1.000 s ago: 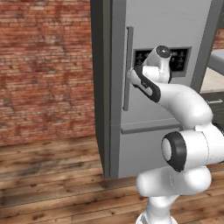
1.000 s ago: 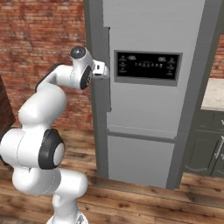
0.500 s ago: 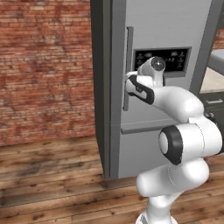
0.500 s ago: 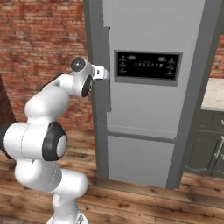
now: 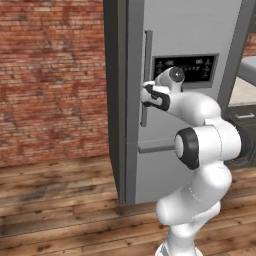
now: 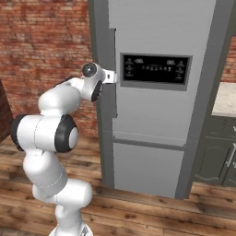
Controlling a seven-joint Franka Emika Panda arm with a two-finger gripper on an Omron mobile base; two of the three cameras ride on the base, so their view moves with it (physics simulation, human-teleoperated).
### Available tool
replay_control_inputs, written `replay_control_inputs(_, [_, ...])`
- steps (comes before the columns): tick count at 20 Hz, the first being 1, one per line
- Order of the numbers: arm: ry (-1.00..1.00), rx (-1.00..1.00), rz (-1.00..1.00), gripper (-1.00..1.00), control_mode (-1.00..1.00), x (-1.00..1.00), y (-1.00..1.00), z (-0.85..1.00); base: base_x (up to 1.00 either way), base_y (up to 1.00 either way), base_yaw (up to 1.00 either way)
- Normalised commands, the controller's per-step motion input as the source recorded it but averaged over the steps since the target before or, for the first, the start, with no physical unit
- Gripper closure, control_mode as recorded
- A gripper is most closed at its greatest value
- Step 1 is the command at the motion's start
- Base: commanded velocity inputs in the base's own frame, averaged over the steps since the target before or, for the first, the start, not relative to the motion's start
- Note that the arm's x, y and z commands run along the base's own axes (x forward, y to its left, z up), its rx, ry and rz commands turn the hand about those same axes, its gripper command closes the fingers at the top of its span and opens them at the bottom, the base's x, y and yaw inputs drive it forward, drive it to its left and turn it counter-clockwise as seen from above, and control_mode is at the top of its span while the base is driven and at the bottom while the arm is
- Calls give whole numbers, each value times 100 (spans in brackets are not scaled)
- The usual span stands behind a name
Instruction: Take the lemon wedge from the fridge and place it on the plate with fish on the dining counter.
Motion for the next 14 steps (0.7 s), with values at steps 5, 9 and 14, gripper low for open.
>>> replay_control_inputs(5, [0,0,0,-100,-100,40,0,-15,0,0,0])
replay_control_inputs(9, [0,0,0,-100,-100,44,0,-27,0,0,0])
replay_control_inputs(14, [0,0,0,-100,-100,53,0,-18,0,0,0])
